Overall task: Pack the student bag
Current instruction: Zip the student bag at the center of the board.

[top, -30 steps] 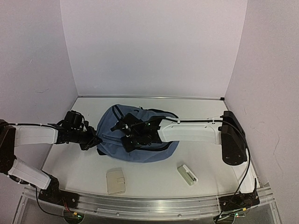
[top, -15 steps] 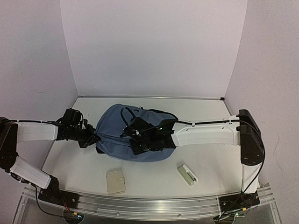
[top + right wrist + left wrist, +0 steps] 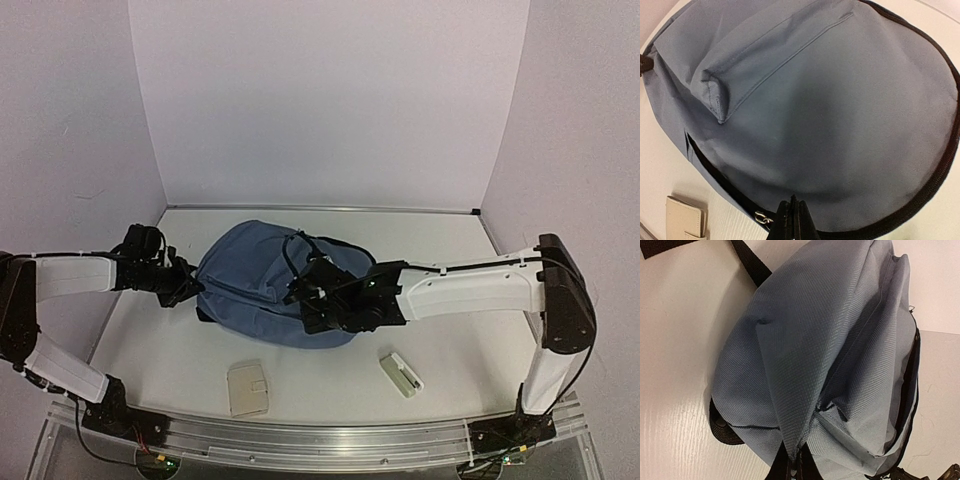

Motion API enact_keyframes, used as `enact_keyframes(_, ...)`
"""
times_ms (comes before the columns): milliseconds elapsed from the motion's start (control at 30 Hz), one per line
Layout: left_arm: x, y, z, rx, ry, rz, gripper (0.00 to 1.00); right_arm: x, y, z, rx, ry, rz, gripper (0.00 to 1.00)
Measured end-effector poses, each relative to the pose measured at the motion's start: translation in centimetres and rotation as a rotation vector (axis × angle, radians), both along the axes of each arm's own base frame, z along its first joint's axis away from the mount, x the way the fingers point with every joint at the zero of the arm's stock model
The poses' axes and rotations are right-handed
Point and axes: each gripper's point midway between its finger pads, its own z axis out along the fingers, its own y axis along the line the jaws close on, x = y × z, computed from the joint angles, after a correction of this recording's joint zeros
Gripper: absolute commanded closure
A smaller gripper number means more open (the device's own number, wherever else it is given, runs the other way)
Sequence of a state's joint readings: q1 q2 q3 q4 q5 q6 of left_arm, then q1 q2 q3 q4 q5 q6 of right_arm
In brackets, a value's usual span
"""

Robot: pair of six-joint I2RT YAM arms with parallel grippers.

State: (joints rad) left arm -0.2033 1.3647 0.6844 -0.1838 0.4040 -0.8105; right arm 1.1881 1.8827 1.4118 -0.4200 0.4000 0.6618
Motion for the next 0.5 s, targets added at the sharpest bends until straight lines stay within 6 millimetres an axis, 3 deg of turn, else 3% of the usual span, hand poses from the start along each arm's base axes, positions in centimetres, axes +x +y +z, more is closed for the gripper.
enact_keyframes(367,1.3,4.2,0.6,-0.001,-0.004,0.075,1.0,0.7,-2.3,1.1,0.04,-0.016,-0.068,1.0)
enact_keyframes(500,1.3,4.8,0.5,0.007,-0.002,0.079,1.0,1.4,-3.2,1.4,0.062,-0.018,-0.093,1.0)
